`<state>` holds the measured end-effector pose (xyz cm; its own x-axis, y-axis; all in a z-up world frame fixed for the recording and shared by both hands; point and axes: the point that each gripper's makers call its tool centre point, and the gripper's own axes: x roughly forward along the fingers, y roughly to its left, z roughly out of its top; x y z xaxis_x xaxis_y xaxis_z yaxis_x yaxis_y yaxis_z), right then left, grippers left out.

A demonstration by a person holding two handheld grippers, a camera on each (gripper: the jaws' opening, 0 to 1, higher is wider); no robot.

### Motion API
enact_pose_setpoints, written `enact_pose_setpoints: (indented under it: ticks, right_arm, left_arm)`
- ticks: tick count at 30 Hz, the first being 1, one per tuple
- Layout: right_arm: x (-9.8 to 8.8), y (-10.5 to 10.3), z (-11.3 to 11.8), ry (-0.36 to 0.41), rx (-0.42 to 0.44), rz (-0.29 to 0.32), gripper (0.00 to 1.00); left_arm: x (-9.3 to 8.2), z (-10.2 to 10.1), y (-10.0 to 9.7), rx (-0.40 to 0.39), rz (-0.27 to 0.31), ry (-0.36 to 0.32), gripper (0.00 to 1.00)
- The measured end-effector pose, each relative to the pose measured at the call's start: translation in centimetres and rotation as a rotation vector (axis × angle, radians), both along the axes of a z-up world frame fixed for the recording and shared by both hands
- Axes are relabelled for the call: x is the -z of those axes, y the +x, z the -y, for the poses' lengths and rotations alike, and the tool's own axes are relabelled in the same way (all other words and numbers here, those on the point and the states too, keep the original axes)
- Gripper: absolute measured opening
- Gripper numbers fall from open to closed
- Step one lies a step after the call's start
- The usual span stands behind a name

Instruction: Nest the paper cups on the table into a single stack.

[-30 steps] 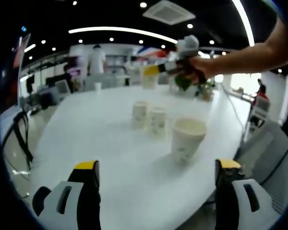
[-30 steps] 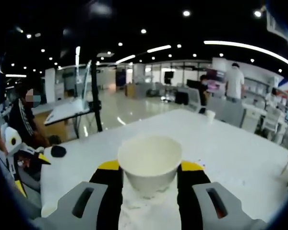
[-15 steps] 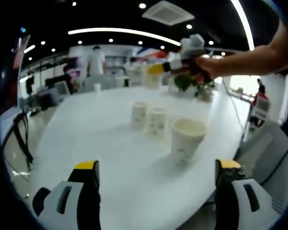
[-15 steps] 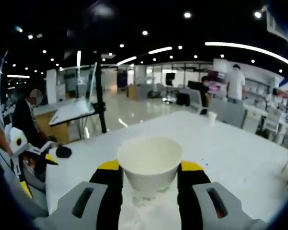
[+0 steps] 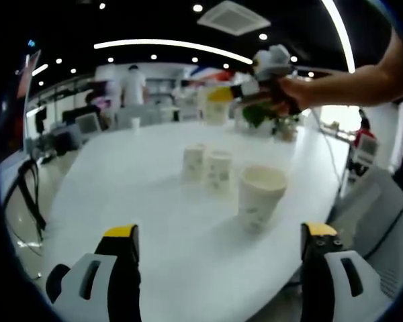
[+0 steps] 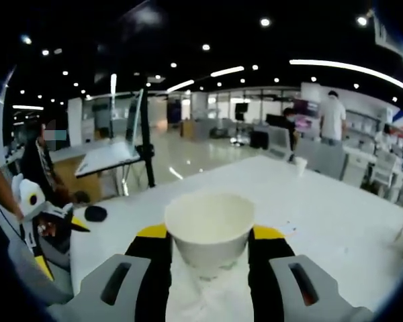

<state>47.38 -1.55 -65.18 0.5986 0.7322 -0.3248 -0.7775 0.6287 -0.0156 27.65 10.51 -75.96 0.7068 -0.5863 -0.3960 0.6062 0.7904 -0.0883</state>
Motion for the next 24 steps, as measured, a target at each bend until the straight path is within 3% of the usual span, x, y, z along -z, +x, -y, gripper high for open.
enact_pose_setpoints:
  ticks: [24]
  right_arm:
    - [-1.6,-4.6,-0.6,0.070,-0.038,0.019,0.41]
  left_arm:
    - [0.2,0.0,-0.2,0.009,-0.003,0.006,1.00]
